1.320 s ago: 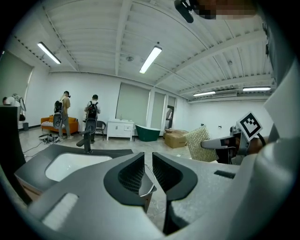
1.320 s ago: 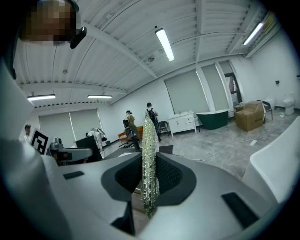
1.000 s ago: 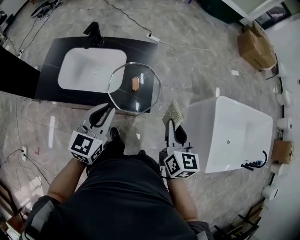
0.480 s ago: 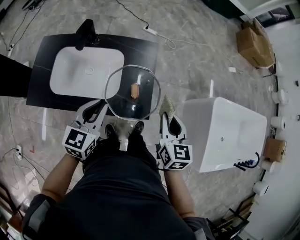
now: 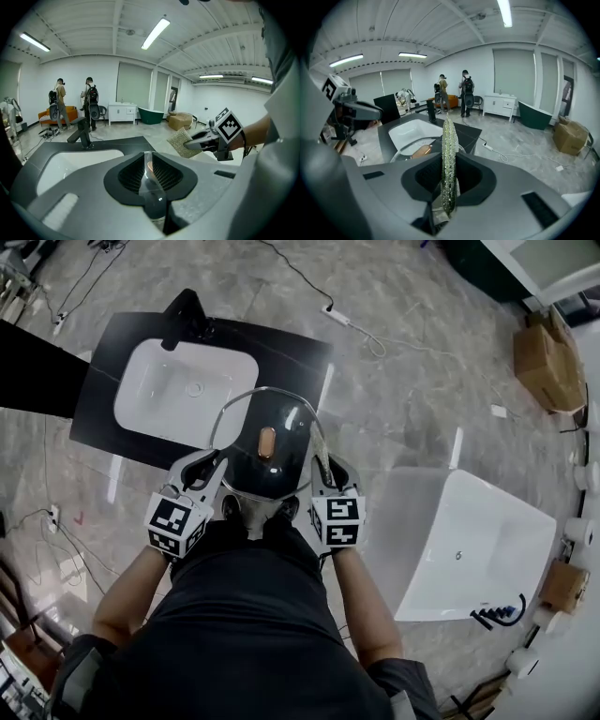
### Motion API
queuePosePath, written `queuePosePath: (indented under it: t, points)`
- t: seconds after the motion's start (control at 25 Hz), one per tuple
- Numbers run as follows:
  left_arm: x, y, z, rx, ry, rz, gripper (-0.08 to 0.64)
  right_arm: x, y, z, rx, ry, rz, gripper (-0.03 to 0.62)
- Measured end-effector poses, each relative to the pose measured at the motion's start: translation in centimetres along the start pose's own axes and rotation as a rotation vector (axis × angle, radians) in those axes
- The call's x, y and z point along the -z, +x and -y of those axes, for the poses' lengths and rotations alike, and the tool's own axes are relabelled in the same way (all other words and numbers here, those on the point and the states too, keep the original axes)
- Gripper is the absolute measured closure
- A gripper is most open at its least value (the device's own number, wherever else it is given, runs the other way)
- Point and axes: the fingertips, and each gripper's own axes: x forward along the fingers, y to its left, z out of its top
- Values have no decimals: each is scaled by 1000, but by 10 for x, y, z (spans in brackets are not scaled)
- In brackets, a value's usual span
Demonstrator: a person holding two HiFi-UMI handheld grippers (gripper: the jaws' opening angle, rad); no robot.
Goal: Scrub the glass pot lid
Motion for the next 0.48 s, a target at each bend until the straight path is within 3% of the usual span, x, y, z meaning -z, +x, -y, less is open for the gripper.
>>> queuePosePath:
  t: [0.24, 0.48]
  points:
    - [26, 32, 12, -21, 32, -98, 506, 19, 49, 21, -51, -132, -101, 529]
    - [55, 39, 1, 17, 21, -153, 506, 5, 101, 8, -52, -432, -150, 529]
